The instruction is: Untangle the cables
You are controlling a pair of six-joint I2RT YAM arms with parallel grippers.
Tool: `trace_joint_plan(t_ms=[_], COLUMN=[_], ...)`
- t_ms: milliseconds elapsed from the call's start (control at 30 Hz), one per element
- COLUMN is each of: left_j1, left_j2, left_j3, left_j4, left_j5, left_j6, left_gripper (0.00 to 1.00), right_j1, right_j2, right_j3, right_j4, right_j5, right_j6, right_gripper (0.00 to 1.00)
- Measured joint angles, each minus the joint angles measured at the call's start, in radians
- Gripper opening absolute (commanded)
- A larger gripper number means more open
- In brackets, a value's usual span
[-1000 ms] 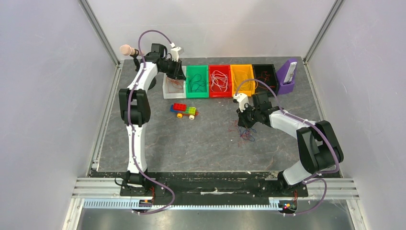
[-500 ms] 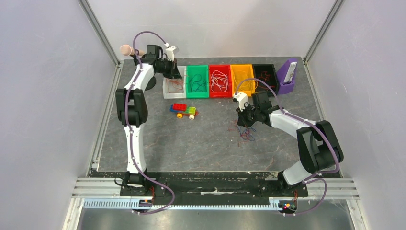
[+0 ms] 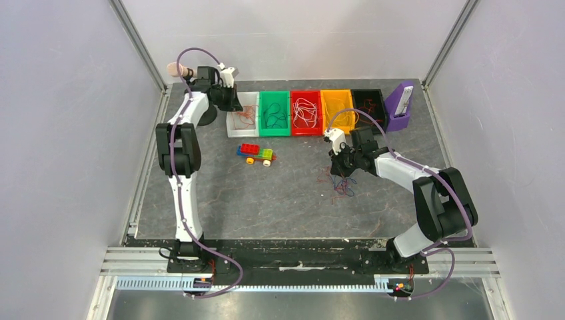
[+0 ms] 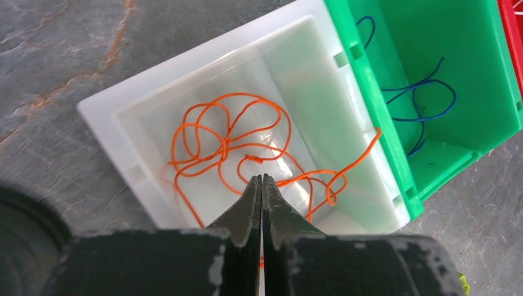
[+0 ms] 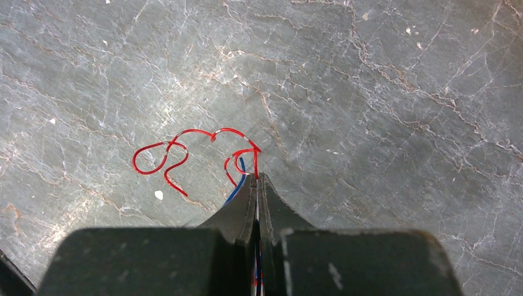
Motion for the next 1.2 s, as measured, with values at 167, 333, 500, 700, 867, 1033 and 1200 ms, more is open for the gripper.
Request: trace_joint_plan(t_ms=[167,333,500,700,867,1033,1200], left_j1=[-0.024,-0.028,-0.012,-0.008,-0.018,-0.025,-0.031], left_j2=[-0.019,-0.095,-0.132,-0.141,-0.085,-0.028,0.016], left_j3=[-0.077,-0.114,-0.121,-0.121,0.002,0.070,0.073], left_j4=[0.063,0.078,0.093,0.060,-0.019,-0.028,-0.027], left_j5=[0.057,0.061,0.035,0.106,0.190,0.219,0.213], left_j6=[-0.017,0.016,0.051,0.111,0.137,0.127,0.095], left_gripper=[0.55,0.56,0.57,0.57,0.56,0.57,0.53], right_j1=[-0.002,-0.004,-0.004,-0.005,-0.005,-0.005,-0.005], right_j2=[0.000,0.005,0.008,0.008,0.009,0.011,0.014], right_j3=[0.000,0.001,0.001,0.001,0.001,0.001,0.001], right_j4=[0.000,-0.001,-0.003,-0.003,-0.004,-0.004,-0.004], right_j5=[0.000,-0.003,-0.003,-0.006,-0.007,-0.010,-0.011], right_j6=[-0.002,-0.002,-0.003,-0.006,-0.006,-0.006,-0.006], right_gripper=[0.00,0.00,0.00,0.00,0.00,0.00,0.00])
